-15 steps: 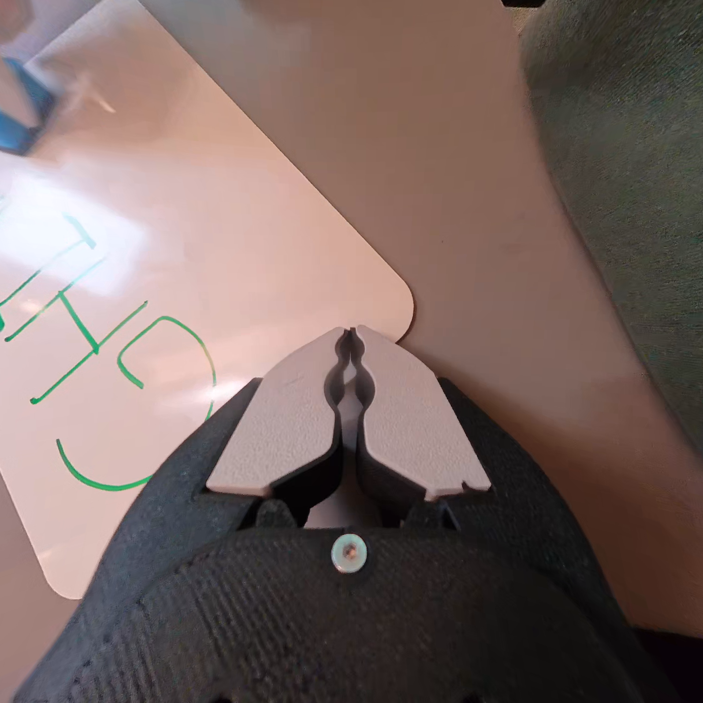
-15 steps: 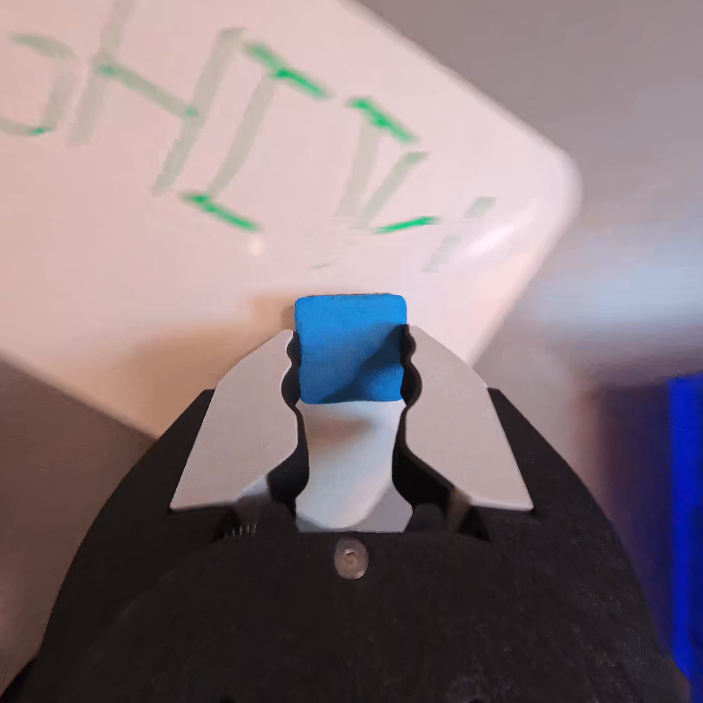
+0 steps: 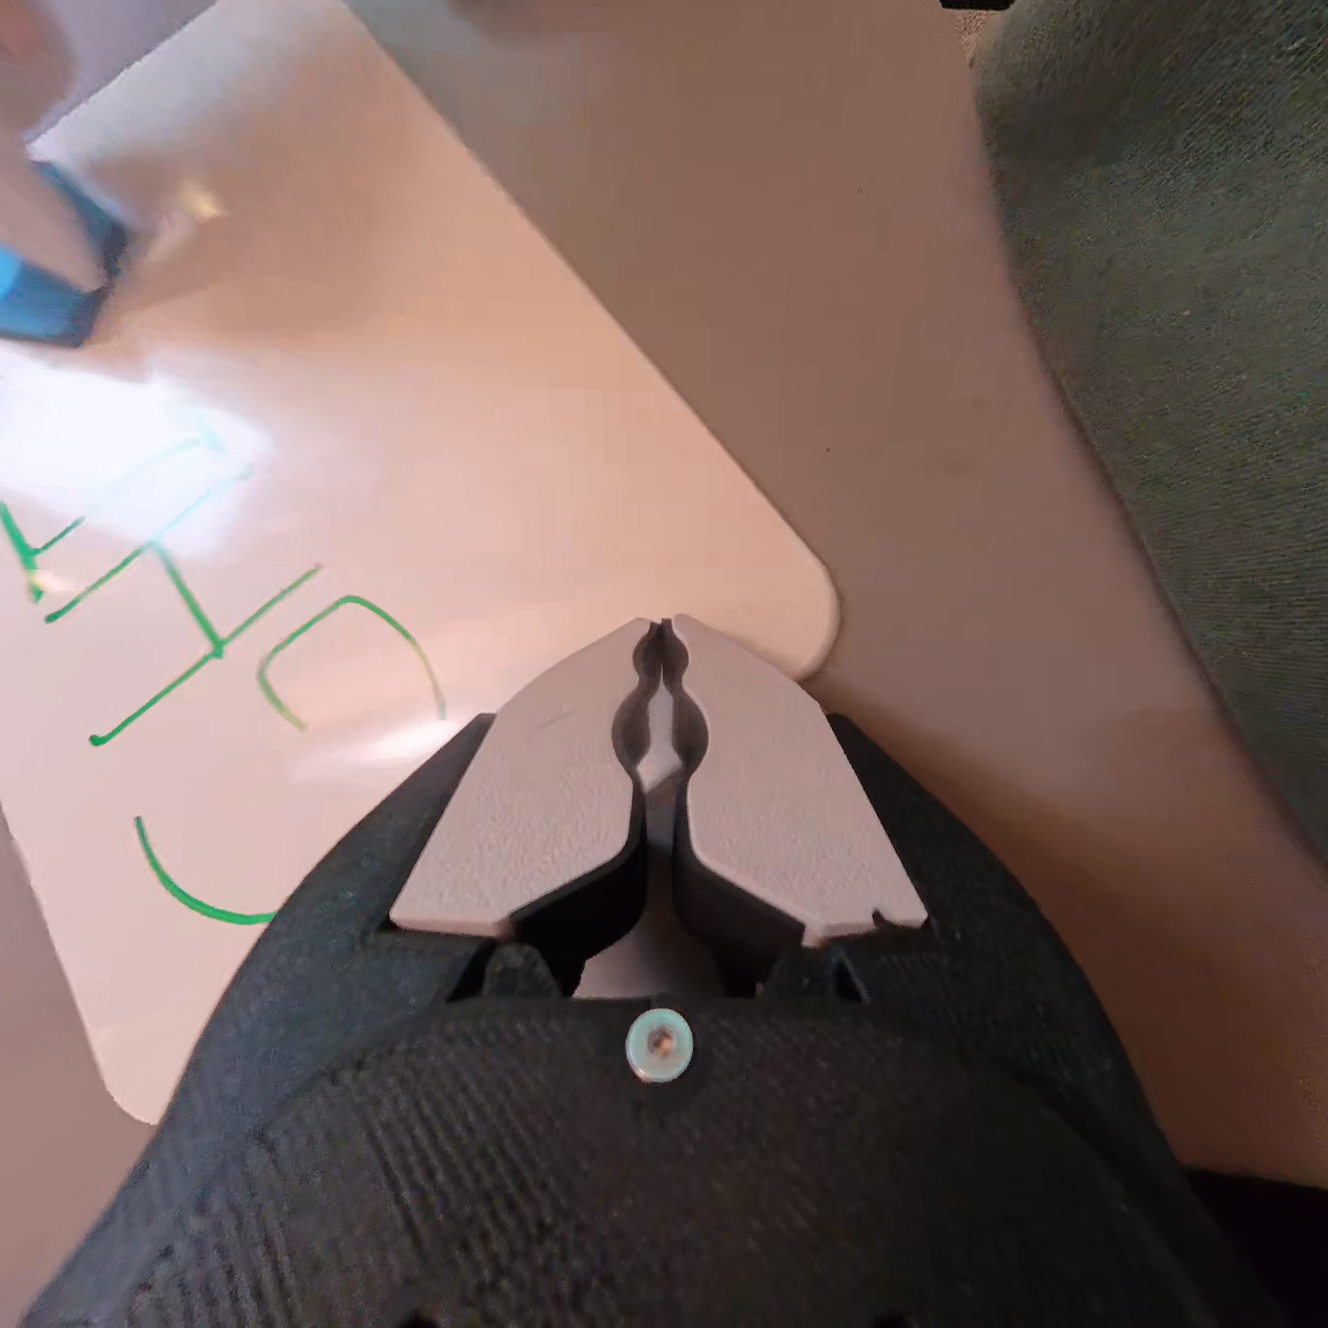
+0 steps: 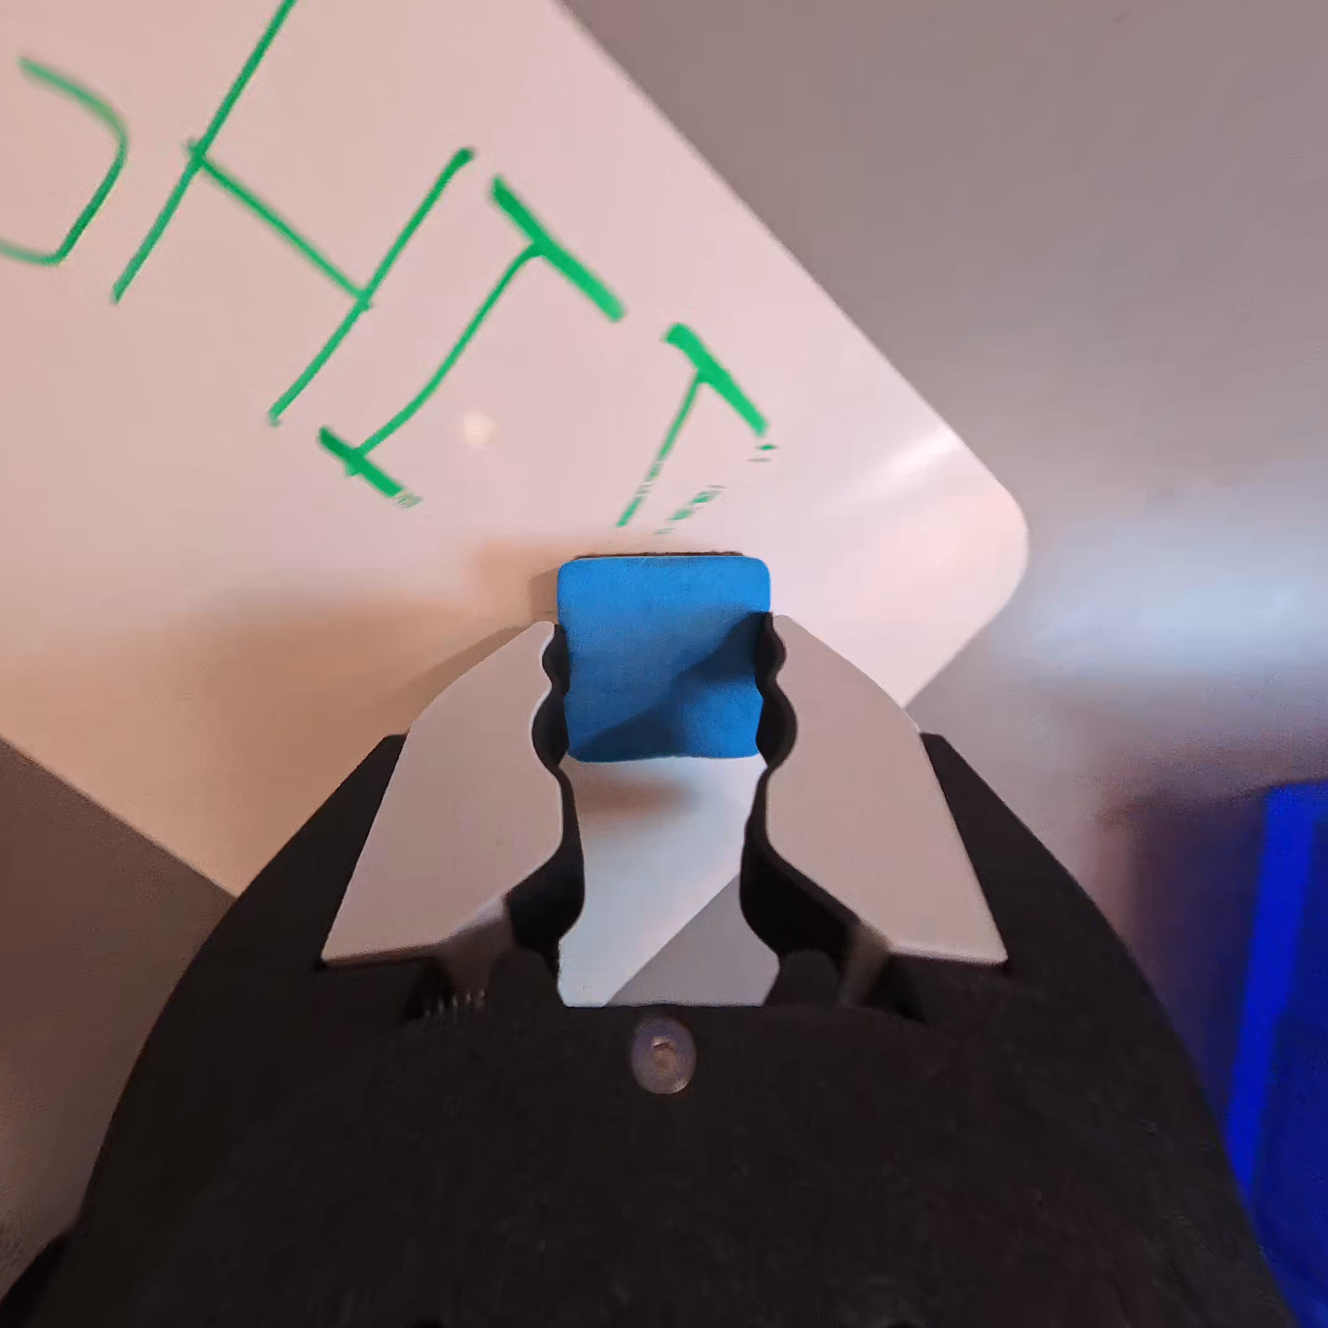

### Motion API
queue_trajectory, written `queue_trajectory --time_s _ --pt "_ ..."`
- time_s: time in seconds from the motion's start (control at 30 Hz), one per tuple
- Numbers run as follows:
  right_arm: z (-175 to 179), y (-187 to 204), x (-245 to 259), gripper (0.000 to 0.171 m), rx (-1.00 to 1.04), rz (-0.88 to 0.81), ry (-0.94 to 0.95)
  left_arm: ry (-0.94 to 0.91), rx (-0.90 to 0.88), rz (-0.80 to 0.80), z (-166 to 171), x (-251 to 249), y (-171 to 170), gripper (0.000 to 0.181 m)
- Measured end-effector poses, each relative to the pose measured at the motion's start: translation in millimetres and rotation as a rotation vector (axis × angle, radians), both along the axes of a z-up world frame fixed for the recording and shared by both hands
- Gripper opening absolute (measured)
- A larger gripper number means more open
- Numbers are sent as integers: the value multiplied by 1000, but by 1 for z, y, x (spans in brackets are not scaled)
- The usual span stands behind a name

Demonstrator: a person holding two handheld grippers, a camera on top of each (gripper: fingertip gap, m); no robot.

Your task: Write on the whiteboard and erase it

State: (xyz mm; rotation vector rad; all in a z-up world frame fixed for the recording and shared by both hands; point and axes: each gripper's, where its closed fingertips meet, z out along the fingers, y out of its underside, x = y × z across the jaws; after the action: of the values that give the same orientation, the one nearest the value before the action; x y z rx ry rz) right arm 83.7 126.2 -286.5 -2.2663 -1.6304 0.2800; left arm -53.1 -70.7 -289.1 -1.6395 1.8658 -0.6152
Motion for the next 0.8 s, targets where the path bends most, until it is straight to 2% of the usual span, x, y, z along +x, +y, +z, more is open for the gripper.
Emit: queue_trajectory --time_s 0.07,0.13,0.33,0.5,0.63,0.67,0.8 --pt "0 -33 9 51 -6 22 -49 8 -31 -9 0 -1 -6 0" --pt "1 -49 11 52 -14 31 -61 7 -3 -14 0 0 -7 0" --pt "5 -17 1 54 -10 -5 14 18 -9 -19 0 2 -9 0" --pt "4 -18 2 69 -9 4 17 12 -18 -18 0 2 -8 0" --pt "8 -20 2 65 -9 -7 43 6 -23 -18 0 2 -7 0" --pt "7 -21 2 53 -4 -6 34 6 -22 -17 0 2 -7 0" --pt "6 -32 -10 50 5 43 -3 12 -14 -15 -1 2 -6 0"
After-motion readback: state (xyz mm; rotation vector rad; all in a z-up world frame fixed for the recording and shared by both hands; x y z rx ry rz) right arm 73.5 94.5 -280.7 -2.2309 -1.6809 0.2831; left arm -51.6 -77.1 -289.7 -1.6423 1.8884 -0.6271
